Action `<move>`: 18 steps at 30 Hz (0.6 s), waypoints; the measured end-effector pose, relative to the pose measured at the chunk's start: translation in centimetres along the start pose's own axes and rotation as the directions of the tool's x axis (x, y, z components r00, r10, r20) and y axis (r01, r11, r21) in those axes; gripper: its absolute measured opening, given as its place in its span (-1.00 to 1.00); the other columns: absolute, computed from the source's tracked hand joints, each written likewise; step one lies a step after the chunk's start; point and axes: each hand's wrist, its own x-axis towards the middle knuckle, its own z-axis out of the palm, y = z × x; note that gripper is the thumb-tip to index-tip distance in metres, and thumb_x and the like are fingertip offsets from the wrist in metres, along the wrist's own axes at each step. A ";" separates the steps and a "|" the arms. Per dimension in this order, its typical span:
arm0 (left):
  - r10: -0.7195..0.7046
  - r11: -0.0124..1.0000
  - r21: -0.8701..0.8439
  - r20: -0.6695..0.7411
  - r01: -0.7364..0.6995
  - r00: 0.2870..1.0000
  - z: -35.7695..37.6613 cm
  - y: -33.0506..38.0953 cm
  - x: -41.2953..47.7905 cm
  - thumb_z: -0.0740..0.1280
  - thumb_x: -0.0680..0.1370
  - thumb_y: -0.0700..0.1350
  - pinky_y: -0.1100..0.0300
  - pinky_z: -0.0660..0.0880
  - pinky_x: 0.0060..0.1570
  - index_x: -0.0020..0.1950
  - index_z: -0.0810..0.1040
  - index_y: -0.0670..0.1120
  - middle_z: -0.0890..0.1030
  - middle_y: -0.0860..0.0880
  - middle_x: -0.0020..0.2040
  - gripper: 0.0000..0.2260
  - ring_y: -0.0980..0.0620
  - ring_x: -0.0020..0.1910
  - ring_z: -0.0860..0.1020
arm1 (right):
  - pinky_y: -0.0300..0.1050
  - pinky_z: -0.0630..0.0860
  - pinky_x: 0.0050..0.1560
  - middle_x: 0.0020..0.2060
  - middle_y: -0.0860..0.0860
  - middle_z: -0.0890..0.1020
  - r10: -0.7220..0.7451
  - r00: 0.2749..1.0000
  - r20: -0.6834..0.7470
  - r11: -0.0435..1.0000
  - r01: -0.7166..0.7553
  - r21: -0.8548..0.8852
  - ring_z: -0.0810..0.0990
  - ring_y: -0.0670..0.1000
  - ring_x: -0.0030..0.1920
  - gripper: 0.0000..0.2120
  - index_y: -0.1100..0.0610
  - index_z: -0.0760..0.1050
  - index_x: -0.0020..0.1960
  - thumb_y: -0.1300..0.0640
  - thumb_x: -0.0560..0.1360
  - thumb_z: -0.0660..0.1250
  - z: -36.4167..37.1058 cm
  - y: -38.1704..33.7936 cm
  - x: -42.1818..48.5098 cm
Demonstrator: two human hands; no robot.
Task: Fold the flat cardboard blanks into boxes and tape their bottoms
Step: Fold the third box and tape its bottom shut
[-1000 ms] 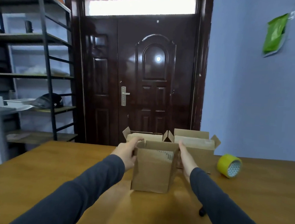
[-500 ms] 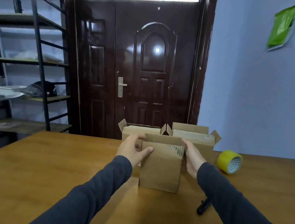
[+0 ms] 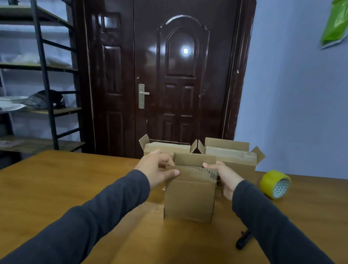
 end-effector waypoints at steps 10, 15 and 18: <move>0.080 0.950 0.285 0.165 -0.125 0.983 0.9 1.0 -0.3 0.32 0.52 0.16 0.11 0.55 0.01 0.21 0.41 0.15 0.59 0.08 0.11 -0.70 0.01 0.04 0.55 | -0.02 0.54 -0.01 -0.11 0.13 0.61 0.118 0.993 -0.002 0.993 -0.118 0.024 0.57 0.14 -0.05 -0.75 0.12 0.51 -0.06 -0.08 0.53 0.27 0.7 0.5 -0.1; -0.081 0.975 0.212 0.064 0.065 0.995 1.5 1.0 0.7 0.35 0.46 0.25 0.16 0.46 -0.04 0.25 0.33 0.10 0.51 0.07 0.11 -0.54 0.02 0.01 0.50 | 0.06 0.49 0.18 0.06 0.10 0.62 -0.011 1.000 -0.012 0.966 0.014 0.257 0.57 0.11 0.10 -0.59 0.09 0.53 0.19 -0.16 0.60 0.11 1.3 2.4 -1.4; -0.219 0.975 0.046 0.020 0.218 0.975 1.8 0.9 1.1 0.45 0.37 0.25 0.15 0.46 0.03 0.41 0.17 0.11 0.46 0.07 0.08 -0.26 0.02 0.00 0.48 | -0.01 0.40 0.24 0.22 -0.06 0.52 -0.160 0.986 0.038 0.924 0.136 0.356 0.47 -0.01 0.21 -0.46 -0.10 0.33 0.41 -0.33 0.55 0.00 1.3 4.3 -1.9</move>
